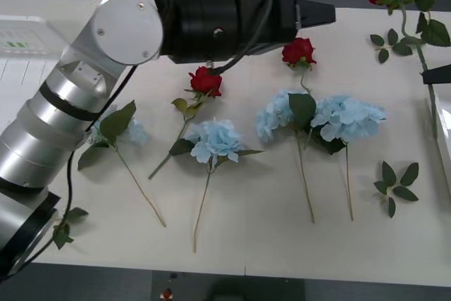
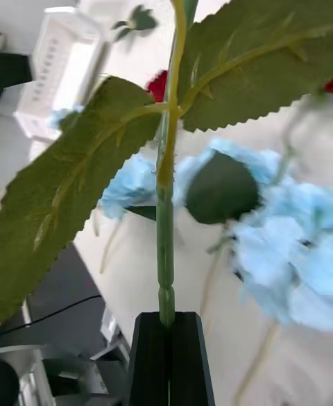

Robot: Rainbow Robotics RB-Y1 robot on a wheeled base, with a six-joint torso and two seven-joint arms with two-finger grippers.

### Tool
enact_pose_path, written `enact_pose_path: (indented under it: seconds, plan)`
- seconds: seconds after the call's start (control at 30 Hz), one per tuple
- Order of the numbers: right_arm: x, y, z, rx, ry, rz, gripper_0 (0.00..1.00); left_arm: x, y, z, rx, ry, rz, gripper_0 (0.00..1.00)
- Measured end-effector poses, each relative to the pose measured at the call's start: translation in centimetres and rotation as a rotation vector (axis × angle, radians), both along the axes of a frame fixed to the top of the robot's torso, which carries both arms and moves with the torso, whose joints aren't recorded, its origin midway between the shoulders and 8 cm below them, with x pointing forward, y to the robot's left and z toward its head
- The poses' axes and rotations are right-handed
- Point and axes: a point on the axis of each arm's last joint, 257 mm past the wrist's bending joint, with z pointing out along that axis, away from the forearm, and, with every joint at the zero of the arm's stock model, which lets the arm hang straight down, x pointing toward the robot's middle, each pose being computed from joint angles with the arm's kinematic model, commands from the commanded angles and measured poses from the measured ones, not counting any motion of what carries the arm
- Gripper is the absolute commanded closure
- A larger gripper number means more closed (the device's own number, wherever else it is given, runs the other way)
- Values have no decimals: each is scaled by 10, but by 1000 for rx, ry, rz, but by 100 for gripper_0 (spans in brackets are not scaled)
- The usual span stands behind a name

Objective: Put the red flowers into the right box and the blue flowers into the left box

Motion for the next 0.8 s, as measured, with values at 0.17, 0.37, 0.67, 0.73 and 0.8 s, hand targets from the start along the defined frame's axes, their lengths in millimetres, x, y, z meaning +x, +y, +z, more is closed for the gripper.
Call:
enact_pose_path:
  seconds: [0.17,0.37,0.67,0.73,0.8]
  plan:
    - [-2,-63,-20,-91,79,-163,100,-46,66,-34,61,131,-69,0]
    - [-15,-152,-50,-194,217,-385,100,-87,156,-95,209,244,-26,0]
    - [-15,-255,-80,-399,257,-676,100,-85,233,-152,357,351,106,0]
    - [-15,-272,-87,-434,257,-726,100,-80,246,-163,366,383,135,0]
    - [-15,-287,-94,-459,261,-768,100,-75,260,-174,373,417,168,0]
